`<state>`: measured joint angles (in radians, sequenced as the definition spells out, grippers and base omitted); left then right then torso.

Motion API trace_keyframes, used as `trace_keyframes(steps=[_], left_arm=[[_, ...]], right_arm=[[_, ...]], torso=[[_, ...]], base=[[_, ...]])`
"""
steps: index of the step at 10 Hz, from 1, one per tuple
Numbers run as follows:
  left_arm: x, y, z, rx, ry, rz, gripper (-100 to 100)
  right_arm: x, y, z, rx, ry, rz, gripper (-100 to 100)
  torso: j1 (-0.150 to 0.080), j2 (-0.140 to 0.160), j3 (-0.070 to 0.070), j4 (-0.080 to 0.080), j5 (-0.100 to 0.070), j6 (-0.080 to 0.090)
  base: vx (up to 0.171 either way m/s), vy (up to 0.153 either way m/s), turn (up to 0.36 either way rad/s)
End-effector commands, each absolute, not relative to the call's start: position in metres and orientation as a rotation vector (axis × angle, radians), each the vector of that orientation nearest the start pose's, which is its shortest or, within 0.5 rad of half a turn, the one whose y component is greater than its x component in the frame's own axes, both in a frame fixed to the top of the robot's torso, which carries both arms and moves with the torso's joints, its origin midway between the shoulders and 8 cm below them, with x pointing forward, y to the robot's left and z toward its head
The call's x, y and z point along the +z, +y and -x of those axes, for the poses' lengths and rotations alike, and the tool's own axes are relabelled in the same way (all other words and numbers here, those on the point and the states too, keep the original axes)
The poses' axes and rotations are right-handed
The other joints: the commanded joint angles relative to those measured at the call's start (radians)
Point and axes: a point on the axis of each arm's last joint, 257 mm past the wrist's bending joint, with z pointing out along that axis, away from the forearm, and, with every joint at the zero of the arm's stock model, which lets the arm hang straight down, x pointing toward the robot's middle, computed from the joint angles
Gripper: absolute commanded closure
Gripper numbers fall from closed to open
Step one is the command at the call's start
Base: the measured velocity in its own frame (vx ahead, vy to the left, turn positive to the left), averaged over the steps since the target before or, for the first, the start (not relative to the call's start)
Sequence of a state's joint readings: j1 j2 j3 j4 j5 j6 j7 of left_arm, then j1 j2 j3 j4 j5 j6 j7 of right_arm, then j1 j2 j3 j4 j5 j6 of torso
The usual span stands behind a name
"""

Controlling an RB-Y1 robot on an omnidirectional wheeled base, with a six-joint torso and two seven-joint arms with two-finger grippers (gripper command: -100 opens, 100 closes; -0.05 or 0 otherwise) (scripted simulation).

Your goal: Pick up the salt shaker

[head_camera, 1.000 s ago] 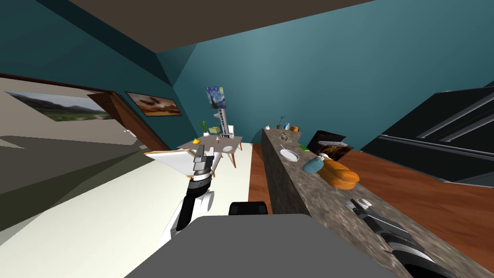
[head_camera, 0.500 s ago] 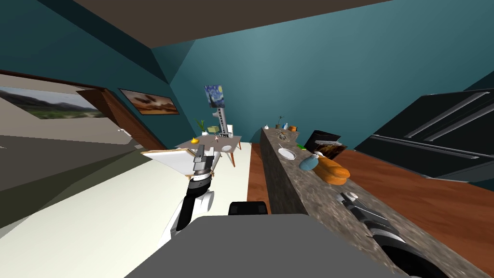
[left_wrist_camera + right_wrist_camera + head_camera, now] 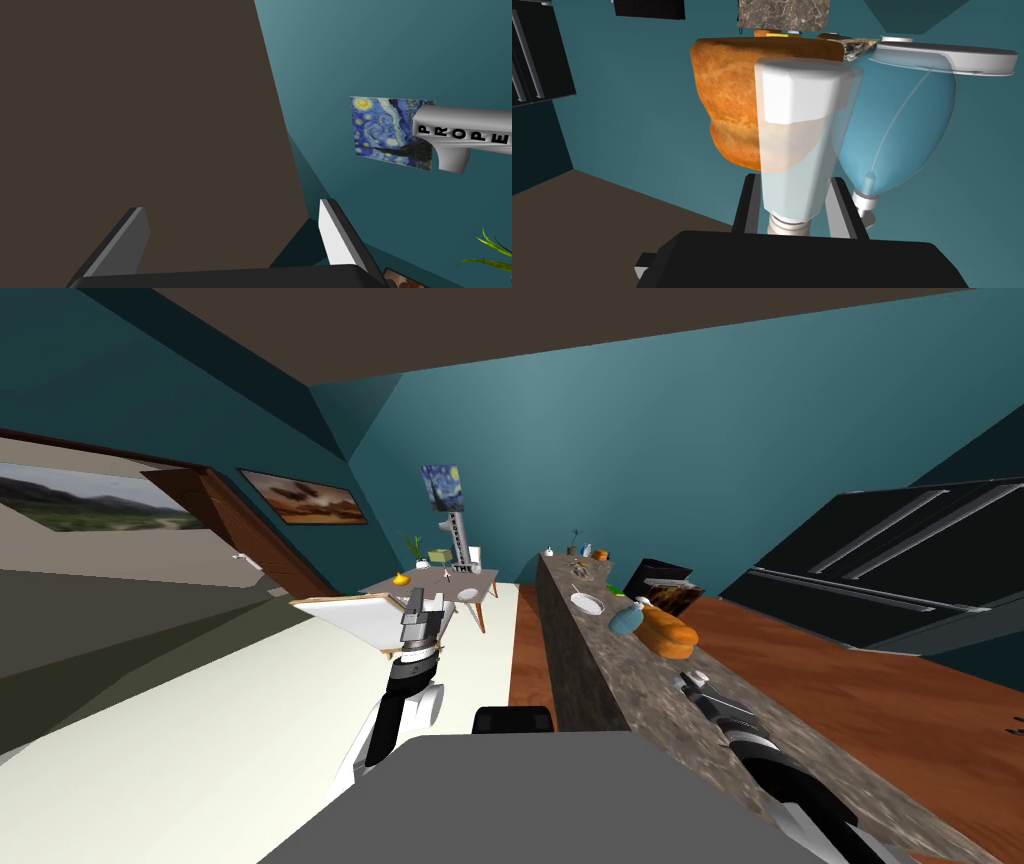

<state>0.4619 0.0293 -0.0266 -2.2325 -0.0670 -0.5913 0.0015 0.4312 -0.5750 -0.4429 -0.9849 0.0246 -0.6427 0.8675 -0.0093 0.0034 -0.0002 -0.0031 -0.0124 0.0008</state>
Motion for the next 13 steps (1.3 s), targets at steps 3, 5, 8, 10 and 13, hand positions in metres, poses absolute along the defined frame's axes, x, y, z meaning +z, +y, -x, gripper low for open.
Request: trace_keyframes(steps=[3, 5, 8, 10, 13], left_arm=[[0.031, 0.253, -0.343, -1.323, 0.623, 0.533, 0], [0.031, 0.253, -0.343, -1.323, 0.623, 0.533, 0], [0.031, 0.253, -0.343, -1.323, 0.623, 0.533, 0], [0.031, 0.253, -0.343, -1.323, 0.623, 0.533, 0], [0.031, 0.253, -0.343, -1.323, 0.623, 0.533, 0]], right_arm=[[-0.313, -0.660, -0.273, -0.347, 1.641, -0.379, 100], [-0.317, -0.657, -0.274, -0.356, 1.663, -0.346, 100], [-0.309, -0.642, -0.311, -0.334, 1.632, -0.369, 100], [-0.314, -0.639, -0.312, -0.353, 1.664, -0.328, 100], [-0.311, -0.631, -0.330, -0.360, 1.661, -0.321, 100]], torso=[[0.000, -0.001, -0.001, -0.002, -0.003, 0.000], [-0.001, 0.000, -0.001, -0.002, -0.005, 0.000], [-0.002, 0.001, -0.001, -0.003, -0.007, 0.002], [-0.003, 0.002, -0.001, -0.003, -0.007, 0.002], [-0.002, 0.001, -0.001, -0.004, -0.007, 0.003]], base=[[-0.050, -0.015, -0.032], [-0.051, -0.017, -0.006], [-0.076, -0.033, -0.058], [-0.050, -0.014, -0.009], [-0.048, -0.016, -0.032]])
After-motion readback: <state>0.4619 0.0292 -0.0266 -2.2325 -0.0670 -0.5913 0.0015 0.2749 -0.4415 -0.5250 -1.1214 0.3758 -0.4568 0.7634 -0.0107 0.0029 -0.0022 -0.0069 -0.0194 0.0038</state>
